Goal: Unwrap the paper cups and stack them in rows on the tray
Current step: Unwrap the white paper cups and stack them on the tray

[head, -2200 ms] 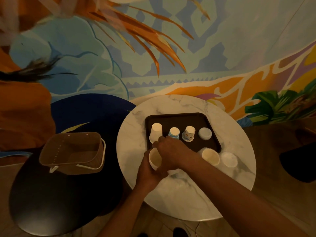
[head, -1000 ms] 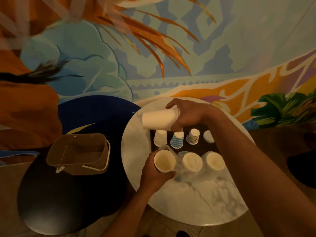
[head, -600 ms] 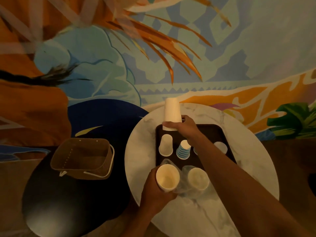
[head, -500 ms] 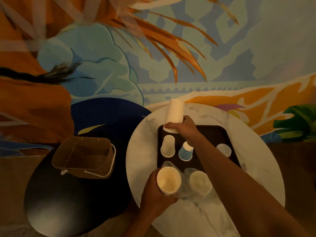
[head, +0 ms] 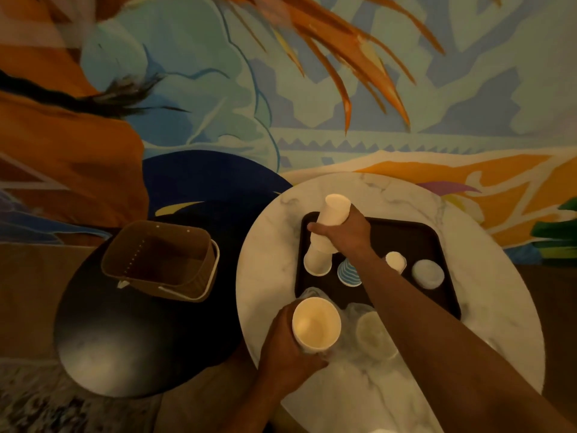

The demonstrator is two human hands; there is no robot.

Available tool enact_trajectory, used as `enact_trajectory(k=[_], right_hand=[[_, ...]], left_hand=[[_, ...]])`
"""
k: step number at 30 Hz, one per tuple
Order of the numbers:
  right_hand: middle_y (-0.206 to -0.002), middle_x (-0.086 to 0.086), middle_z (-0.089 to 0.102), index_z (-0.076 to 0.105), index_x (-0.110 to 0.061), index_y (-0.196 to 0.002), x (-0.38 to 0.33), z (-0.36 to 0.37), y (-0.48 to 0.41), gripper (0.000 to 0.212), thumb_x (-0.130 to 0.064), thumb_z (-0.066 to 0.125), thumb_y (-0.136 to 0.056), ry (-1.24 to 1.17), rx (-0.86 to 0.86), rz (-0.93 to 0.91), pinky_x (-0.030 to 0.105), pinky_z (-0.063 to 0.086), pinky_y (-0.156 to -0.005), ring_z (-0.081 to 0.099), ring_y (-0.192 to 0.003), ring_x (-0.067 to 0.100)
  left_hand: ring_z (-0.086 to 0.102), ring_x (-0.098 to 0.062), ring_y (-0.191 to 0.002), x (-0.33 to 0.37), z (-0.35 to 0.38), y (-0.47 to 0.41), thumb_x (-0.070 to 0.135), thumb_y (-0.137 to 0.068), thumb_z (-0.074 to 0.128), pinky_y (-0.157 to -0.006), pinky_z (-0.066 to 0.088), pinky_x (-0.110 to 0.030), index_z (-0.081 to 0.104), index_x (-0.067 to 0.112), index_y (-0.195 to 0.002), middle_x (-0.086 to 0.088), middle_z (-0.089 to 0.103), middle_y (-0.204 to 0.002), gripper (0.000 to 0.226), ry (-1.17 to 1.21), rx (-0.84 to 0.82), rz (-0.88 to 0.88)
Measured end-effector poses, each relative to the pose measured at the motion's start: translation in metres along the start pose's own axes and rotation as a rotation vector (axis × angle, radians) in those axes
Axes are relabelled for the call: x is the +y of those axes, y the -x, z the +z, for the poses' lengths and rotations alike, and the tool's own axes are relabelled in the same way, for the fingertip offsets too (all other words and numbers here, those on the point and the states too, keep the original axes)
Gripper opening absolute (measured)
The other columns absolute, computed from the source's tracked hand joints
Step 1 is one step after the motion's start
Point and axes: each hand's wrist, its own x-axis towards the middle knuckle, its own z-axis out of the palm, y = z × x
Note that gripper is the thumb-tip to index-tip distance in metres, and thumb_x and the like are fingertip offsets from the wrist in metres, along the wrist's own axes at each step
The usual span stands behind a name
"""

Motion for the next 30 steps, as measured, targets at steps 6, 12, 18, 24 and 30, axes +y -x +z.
enact_trajectory(k=[6,12,18,24,30], right_hand=[[-0.132,0.001,0.061,0.056,-0.023,-0.129,0.018,0.015,-0.005,0.072,-0.039,0.093,-0.069,-0.015,-0.008,-0.012,0.044,0.054,-0.101,0.058,-0.119,0.024],[-0.126,-0.001,0.065,0.064,-0.025,-0.118,0.034,0.024,-0.012,0.055,-0.033,0.092,-0.072,0.113,-0.061,-0.023,0.034,0.051,-0.092,0.061,-0.116,0.023],[-0.142,0.000,0.058,0.057,-0.025,-0.135,0.030,0.023,-0.008,0.076,-0.039,0.093,-0.070,0.303,-0.125,-0.118,0.038,0.046,-0.105,0.052,-0.131,0.023],[-0.125,-0.011,0.066,0.068,-0.029,-0.123,-0.027,-0.025,0.055,0.055,-0.038,0.090,-0.074,0.317,-0.327,-0.308,0.025,0.055,-0.085,0.064,-0.108,0.012],[-0.123,-0.016,0.060,0.065,-0.038,-0.125,-0.033,-0.057,0.133,0.064,-0.042,0.092,-0.067,0.715,-0.696,-0.417,0.028,0.055,-0.091,0.061,-0.109,0.007]], left_hand=[[0.044,0.016,-0.126,-0.005,0.004,-0.002,0.064,-0.049,0.092,-0.098,0.033,0.001,0.041,0.050,-0.133,0.040,0.048,-0.133,0.099,-0.020,0.020,0.036],[0.045,0.014,-0.127,-0.004,0.003,-0.004,0.054,-0.053,0.095,-0.098,0.035,0.000,0.045,0.044,-0.134,0.043,0.043,-0.138,0.096,-0.005,0.029,0.082],[0.046,0.012,-0.128,-0.007,0.004,-0.004,0.055,-0.053,0.094,-0.100,0.037,-0.002,0.043,0.048,-0.135,0.042,0.044,-0.137,0.097,0.006,0.041,0.090],[0.047,0.009,-0.129,-0.004,0.001,-0.003,0.058,-0.046,0.096,-0.100,0.037,-0.004,0.037,0.050,-0.139,0.034,0.048,-0.138,0.110,-0.024,-0.004,0.082],[0.049,0.014,-0.124,0.009,-0.004,-0.004,0.073,-0.049,0.089,-0.097,0.037,-0.001,0.043,0.044,-0.136,0.034,0.050,-0.134,0.103,-0.080,-0.036,0.086]])
